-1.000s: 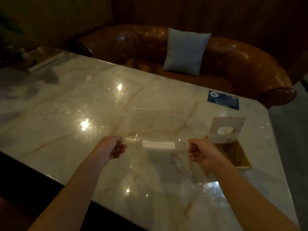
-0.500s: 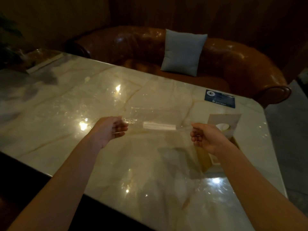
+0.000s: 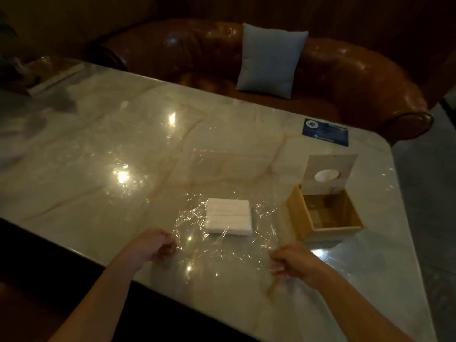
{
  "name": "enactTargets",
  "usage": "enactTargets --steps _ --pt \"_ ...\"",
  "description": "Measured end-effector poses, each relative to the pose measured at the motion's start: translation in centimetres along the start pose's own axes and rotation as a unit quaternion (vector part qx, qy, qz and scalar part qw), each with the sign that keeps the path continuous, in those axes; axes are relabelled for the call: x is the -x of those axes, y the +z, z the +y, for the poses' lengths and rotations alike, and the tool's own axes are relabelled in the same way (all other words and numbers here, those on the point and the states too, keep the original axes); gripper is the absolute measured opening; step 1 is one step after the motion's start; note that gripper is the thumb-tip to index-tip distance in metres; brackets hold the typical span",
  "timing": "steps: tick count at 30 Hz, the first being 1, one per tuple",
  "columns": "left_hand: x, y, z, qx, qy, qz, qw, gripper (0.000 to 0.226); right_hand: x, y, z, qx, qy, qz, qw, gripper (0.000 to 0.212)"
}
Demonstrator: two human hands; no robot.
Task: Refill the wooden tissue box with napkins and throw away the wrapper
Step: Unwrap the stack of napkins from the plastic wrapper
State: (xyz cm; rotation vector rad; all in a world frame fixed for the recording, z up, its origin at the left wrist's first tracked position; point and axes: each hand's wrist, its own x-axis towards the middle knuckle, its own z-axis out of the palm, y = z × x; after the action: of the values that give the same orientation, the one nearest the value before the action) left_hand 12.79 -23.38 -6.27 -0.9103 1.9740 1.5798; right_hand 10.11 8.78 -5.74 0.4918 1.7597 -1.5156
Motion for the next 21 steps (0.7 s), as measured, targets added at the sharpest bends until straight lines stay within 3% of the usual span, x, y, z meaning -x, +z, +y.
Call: enactTargets --steps 3,6,11,16,21 --pt "-0.2 0.2 0.8 0.026 0.003 0.000 1.000 0.013 -0.6 -0.1 -0.4 -0.083 0.001 -0.004 0.997 0.020" --pt "-0.5 1.1 2.0 0.062 -0.007 0.001 0.998 0.019 -1.3 0.1 -1.2 -0.149 -0.001 0.019 0.989 0.023" --pt "-0.7 2.1 3.7 0.098 -0.011 -0.005 0.995 0.022 -2.2 0.6 -3.2 -0.124 -0.007 0.042 0.991 0.030" --pt "-1.0 1.1 6.9 0.164 -0.002 -0.012 0.986 0.022 -1.9 0.1 -6.7 -0.208 -0.023 0.034 0.977 0.021" --pt "-1.2 0.0 10.1 0.196 0.007 -0.027 0.980 0.022 -1.4 -0.1 -9.7 -0.252 -0.032 0.022 0.967 0.025"
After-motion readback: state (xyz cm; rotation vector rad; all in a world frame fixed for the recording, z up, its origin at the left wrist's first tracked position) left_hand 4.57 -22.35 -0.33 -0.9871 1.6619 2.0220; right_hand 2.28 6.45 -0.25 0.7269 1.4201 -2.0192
